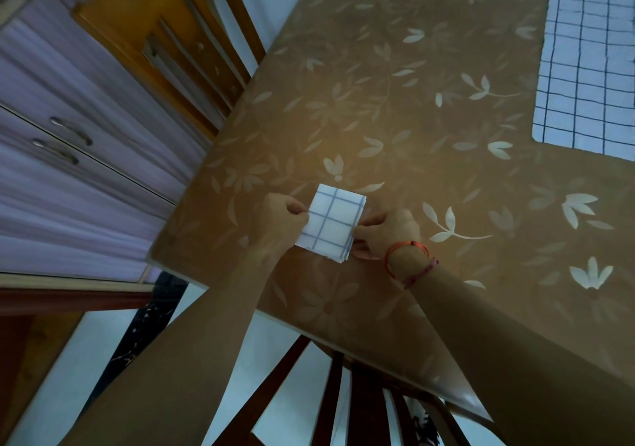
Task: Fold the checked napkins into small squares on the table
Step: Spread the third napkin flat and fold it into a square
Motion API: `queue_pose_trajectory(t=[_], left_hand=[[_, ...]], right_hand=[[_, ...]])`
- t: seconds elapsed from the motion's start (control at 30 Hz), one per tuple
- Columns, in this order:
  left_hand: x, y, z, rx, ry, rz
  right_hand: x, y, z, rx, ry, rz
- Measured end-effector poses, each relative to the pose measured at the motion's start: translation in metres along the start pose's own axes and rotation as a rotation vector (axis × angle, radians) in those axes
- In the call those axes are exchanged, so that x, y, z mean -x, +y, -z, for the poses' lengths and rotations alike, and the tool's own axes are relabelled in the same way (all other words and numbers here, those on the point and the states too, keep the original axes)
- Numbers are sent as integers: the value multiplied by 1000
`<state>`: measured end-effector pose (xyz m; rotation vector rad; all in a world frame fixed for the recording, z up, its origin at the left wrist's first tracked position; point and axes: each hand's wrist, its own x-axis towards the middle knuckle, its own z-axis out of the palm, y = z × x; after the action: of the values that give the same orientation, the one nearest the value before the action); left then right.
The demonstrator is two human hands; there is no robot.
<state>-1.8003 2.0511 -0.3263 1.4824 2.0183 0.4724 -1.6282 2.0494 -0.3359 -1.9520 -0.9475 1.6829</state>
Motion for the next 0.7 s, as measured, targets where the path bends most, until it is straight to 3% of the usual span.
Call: queue_pose_trajectory(t=[0.3, 0.53, 0.7], left_hand=[[3, 0, 1, 39, 5, 24], [18, 14, 11, 68, 1, 39], [39, 47, 8, 5, -13, -165]], right_hand=[[2, 3, 5, -11, -26, -18], [21, 10, 25, -39, 65, 17], [49, 14, 62, 118, 117, 184]])
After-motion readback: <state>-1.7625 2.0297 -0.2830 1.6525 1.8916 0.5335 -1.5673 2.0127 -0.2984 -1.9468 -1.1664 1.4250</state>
